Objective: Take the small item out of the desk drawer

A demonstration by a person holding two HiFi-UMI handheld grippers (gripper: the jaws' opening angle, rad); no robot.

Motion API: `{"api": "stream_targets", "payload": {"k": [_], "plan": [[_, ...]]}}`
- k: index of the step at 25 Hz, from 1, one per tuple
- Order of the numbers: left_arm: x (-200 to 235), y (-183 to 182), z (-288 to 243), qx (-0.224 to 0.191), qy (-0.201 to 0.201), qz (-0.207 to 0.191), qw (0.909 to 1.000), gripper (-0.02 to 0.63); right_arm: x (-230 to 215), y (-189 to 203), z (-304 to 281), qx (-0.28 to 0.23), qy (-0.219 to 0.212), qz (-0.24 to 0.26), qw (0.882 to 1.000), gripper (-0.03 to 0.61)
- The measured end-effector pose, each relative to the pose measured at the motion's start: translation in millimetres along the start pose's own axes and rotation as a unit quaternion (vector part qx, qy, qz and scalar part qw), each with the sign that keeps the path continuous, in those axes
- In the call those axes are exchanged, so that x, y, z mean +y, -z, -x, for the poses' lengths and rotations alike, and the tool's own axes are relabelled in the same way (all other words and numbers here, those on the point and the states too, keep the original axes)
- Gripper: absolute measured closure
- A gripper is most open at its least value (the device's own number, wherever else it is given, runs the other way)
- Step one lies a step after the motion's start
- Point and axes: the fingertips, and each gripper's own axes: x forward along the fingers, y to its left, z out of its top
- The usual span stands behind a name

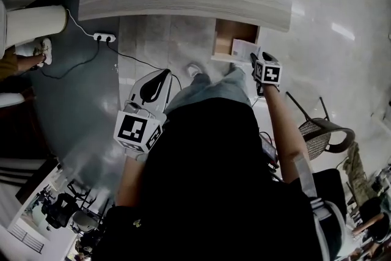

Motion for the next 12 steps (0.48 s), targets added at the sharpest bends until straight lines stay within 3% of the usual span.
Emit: {"api": "stream_targets", "payload": {"k": [12], "plan": [[18,16,12,0.011,-0.014,0.005,0.9998,0.604,-2,19,-35,0.045,0.023,-0.021,0.998,0.372]]}}
